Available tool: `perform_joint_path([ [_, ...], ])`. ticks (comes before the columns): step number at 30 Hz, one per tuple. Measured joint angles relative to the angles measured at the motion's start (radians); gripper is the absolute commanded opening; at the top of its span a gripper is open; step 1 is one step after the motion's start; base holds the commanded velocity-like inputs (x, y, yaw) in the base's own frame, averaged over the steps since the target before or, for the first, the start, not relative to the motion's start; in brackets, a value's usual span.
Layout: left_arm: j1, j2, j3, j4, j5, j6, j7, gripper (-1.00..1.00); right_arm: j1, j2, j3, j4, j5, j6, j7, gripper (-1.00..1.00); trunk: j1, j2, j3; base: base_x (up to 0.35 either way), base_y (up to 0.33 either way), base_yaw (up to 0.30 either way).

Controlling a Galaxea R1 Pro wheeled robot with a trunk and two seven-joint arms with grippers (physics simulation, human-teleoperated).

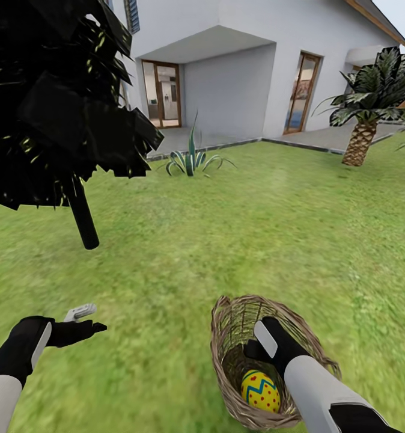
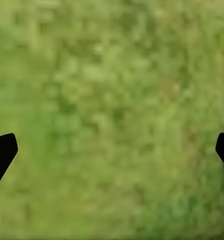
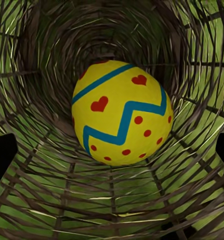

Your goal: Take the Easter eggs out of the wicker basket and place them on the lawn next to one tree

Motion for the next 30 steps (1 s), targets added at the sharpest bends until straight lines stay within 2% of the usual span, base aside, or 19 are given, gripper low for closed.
perform_joint_path([
  [30,0.0,-0.001,-0.001,0.0,-0.001,-0.001,0.001,1.0,0.002,0.0,0.013,0.004,0.008,-0.007,0.001,1.0,0.0,0.0,-0.049,0.001,0.0,0.0],
])
